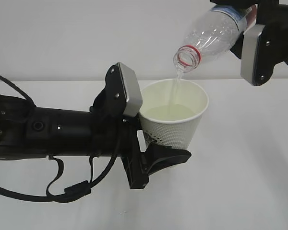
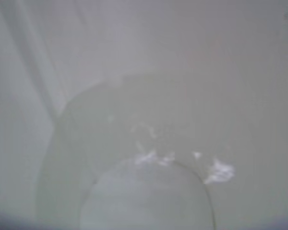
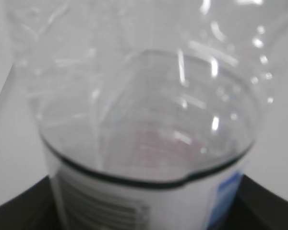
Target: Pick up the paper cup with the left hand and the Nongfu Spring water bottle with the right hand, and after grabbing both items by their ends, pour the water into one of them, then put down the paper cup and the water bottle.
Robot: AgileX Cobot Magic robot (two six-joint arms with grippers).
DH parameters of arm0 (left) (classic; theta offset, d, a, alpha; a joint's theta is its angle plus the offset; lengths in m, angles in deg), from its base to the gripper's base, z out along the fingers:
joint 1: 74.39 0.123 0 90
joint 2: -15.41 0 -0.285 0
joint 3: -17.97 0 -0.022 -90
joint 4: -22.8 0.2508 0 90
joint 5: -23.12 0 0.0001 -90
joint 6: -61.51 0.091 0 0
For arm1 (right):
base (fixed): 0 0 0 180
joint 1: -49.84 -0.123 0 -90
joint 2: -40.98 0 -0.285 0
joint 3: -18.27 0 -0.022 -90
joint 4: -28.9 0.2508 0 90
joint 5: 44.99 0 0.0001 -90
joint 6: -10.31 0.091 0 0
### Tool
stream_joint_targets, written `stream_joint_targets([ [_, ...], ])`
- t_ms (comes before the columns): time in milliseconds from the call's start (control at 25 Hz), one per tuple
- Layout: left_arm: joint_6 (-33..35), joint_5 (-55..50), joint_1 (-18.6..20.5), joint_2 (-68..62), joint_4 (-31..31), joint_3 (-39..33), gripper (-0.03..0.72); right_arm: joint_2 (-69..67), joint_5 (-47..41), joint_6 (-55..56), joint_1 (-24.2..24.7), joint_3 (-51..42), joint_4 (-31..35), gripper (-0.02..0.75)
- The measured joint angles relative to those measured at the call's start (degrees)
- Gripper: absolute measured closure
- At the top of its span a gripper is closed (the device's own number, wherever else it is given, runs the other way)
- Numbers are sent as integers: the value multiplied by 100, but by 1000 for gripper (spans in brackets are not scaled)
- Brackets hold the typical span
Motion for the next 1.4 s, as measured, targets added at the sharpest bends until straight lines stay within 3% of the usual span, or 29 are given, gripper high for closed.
stream_joint_targets([
  [1400,0,0,0,0,4,0,161,0,14,-129,0,0,0,226],
])
